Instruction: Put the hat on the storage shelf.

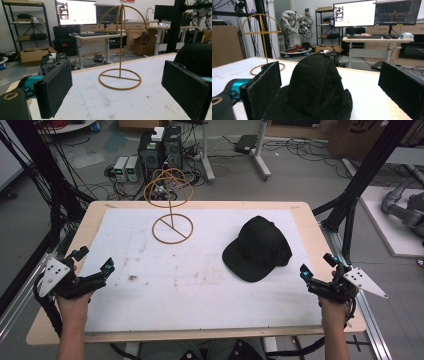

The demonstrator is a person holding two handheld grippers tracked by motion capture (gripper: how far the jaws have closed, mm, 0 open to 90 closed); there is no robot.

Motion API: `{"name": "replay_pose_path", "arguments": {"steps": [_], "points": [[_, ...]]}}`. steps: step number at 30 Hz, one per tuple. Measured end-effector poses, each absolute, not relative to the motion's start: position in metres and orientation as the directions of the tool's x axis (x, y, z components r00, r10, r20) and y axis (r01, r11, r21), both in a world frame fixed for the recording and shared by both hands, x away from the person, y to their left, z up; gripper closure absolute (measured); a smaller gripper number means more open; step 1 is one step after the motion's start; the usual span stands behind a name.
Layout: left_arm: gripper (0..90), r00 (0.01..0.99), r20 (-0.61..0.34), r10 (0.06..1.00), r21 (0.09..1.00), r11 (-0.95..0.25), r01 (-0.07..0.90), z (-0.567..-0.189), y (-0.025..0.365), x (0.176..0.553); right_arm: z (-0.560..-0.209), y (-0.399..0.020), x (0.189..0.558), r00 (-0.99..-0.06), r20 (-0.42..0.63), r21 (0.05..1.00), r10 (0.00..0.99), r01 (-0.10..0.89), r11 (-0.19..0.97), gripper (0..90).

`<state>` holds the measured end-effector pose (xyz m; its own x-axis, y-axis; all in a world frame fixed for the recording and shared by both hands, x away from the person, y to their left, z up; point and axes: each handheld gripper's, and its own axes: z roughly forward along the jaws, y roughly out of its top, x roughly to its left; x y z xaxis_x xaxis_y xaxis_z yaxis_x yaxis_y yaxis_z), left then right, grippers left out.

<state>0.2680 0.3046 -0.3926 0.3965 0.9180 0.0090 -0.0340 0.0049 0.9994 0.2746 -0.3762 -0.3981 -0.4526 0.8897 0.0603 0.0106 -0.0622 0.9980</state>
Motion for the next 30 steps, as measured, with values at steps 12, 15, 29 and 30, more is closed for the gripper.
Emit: {"name": "replay_pose_path", "arguments": {"steps": [12, 15, 29, 30], "points": [[10.0, 0.398, 0.008, 0.918, 0.999, 0.005, -0.032, -0.3933, 0.3047, 0.2678, -0.3979, -0.3776, 0.2743, -0.461, 0.060, 0.998, 0.886, 0.003, -0.065, 4.1], [10.0, 0.396, 0.009, 0.918, 0.999, 0.004, -0.033, -0.3929, 0.3048, 0.2675, -0.3971, -0.3782, 0.2735, -0.465, 0.057, 0.998, 0.883, 0.003, -0.063, 4.1], [10.0, 0.394, 0.004, 0.919, 1.000, 0.007, -0.029, -0.3935, 0.3046, 0.2672, -0.3936, -0.3806, 0.2796, -0.505, 0.050, 0.999, 0.862, 0.011, -0.052, 4.2], [10.0, 0.394, 0.006, 0.919, 1.000, 0.007, -0.030, -0.3933, 0.3047, 0.2670, -0.3920, -0.3810, 0.2822, -0.516, 0.059, 0.998, 0.854, 0.022, -0.055, 4.3]]}}
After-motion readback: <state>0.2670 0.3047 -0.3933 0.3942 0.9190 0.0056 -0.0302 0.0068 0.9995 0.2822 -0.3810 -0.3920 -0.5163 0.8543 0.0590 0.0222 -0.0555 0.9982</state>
